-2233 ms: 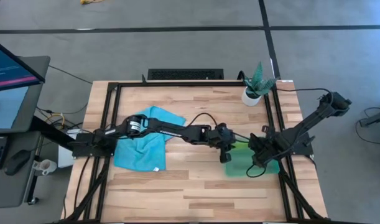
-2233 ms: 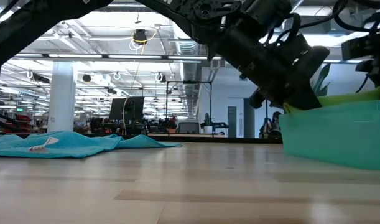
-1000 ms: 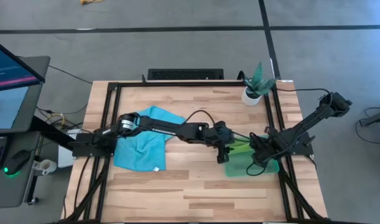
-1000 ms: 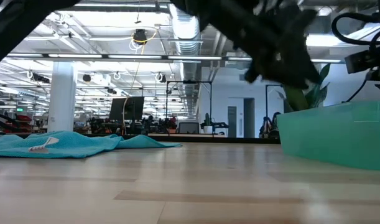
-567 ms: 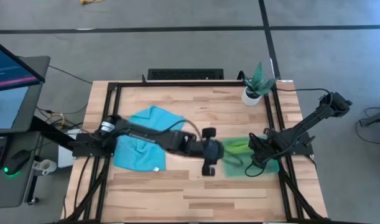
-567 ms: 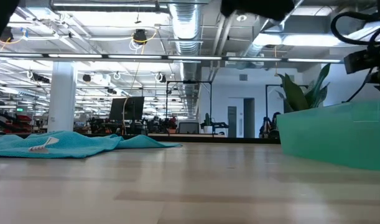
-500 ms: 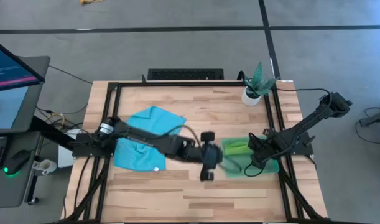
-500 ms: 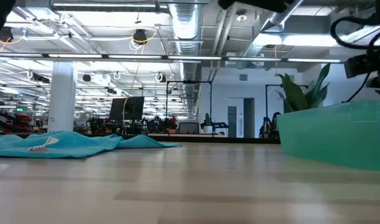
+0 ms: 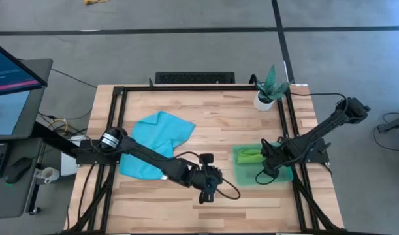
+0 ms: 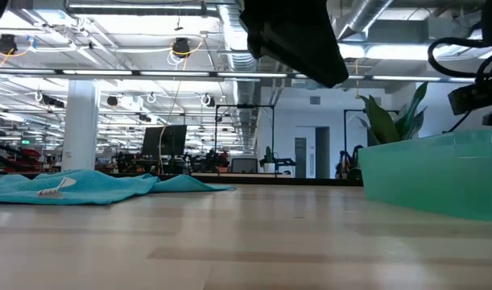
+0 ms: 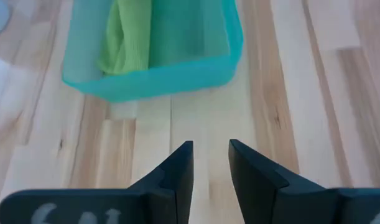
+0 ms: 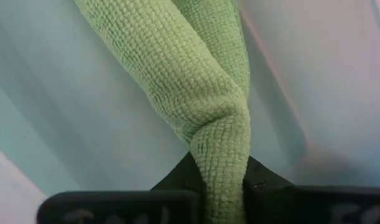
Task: Roll microfiber towels into tight, uniform cylinder then place into a basket
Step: Put the green towel into the green bin
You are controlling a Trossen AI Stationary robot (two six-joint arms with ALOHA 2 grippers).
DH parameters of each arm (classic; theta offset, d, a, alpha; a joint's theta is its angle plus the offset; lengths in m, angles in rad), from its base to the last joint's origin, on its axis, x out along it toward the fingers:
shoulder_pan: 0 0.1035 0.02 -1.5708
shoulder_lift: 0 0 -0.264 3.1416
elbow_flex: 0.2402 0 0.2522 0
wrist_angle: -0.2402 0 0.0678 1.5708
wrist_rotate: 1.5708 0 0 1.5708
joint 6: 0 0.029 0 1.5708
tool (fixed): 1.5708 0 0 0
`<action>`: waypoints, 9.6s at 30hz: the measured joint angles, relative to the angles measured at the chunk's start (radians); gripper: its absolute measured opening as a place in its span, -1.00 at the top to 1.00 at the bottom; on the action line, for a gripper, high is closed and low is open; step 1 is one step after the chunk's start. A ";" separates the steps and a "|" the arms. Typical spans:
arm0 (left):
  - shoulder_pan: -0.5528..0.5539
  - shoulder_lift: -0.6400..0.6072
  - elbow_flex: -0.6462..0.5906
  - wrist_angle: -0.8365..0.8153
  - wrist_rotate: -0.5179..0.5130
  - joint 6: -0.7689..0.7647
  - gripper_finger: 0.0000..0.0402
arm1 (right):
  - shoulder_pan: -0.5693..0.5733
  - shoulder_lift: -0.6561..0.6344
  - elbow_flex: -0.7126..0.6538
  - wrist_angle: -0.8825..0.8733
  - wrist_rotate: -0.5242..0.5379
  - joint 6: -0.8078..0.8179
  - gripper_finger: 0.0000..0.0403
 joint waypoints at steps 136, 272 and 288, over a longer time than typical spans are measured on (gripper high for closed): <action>0.031 -0.061 -0.127 -0.191 0.068 -0.052 0.55 | 0.166 0.473 0.248 0.002 0.131 -0.182 -0.10; 0.285 0.034 -0.125 0.446 0.512 0.486 0.55 | -0.666 0.418 0.100 0.081 -0.819 -0.825 0.76; 0.284 0.034 -0.125 0.422 0.509 0.476 0.55 | -0.706 0.406 0.101 -0.039 -0.794 -0.833 0.15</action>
